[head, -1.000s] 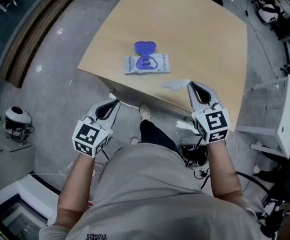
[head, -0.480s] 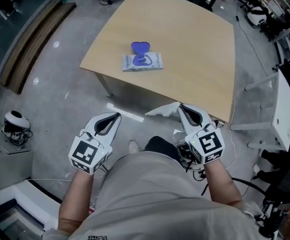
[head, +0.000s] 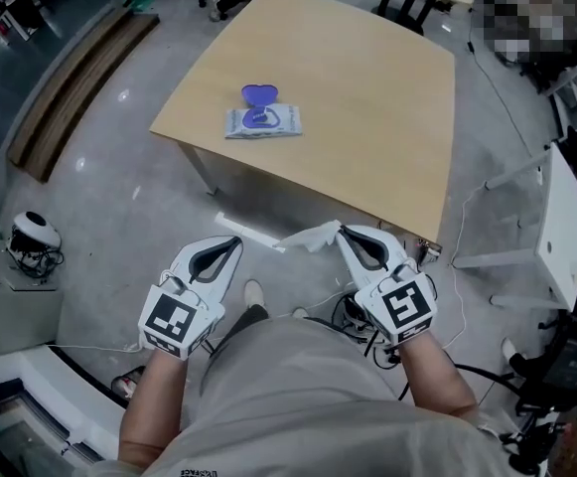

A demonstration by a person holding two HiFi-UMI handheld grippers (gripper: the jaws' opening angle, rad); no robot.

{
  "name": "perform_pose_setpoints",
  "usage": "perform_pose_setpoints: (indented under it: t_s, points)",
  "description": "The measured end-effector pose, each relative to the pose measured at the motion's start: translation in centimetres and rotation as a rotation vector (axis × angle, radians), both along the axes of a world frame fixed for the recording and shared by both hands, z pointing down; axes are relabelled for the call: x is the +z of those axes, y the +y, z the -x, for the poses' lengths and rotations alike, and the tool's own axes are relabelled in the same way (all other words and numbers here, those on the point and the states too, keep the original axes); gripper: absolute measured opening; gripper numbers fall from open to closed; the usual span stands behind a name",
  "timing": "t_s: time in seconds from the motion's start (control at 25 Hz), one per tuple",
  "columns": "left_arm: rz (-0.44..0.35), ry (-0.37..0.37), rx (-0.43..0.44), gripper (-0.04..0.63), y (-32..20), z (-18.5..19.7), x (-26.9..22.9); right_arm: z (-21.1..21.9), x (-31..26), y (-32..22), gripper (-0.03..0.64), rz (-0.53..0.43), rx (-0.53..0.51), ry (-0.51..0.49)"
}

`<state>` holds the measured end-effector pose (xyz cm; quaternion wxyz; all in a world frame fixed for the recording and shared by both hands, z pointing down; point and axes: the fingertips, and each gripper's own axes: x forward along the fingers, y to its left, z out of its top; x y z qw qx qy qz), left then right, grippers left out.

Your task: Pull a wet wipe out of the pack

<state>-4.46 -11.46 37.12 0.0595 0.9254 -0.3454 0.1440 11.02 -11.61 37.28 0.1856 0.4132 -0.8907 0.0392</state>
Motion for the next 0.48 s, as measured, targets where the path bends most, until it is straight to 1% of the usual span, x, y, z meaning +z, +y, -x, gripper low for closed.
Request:
perform_pose_setpoints:
  t_s: [0.28,0.48]
  points:
    - [-0.008,0.004,-0.058,0.006,7.0,-4.5,-0.8,-3.6,0.4,5.9,0.008,-0.007,-0.086,-0.011]
    - [0.011,-0.015,-0.105,0.006,11.3,-5.5,-1.0,-4.7,1.2,9.0,0.008,-0.009,-0.139,-0.016]
